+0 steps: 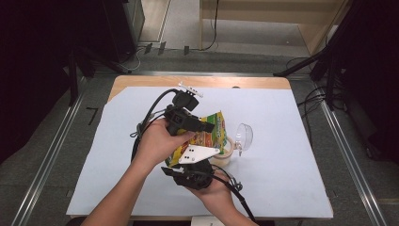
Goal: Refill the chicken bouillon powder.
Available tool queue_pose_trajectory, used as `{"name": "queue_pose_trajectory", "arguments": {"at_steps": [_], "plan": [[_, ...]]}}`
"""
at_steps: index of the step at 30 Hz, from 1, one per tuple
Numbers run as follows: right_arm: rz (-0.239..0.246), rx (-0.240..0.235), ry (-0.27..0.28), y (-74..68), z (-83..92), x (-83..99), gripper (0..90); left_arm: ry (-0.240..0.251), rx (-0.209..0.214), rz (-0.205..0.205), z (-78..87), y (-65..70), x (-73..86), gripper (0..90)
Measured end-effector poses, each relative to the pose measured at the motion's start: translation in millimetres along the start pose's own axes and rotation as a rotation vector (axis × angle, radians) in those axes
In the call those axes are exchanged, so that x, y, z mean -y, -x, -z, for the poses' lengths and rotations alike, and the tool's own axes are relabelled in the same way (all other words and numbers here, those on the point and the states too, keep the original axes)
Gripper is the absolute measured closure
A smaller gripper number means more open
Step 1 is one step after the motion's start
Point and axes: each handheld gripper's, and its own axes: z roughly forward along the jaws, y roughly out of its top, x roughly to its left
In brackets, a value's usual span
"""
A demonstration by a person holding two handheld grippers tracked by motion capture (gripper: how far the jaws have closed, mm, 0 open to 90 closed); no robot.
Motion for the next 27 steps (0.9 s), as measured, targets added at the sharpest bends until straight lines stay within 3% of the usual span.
{"name": "queue_pose_trajectory", "arguments": {"at_steps": [27], "plan": [[0.003,0.012,-0.001,2.8,0.1,1.0,76.4,0.005,-0.014,-0.013,-1.3,3.3,-0.3,75.3]]}}
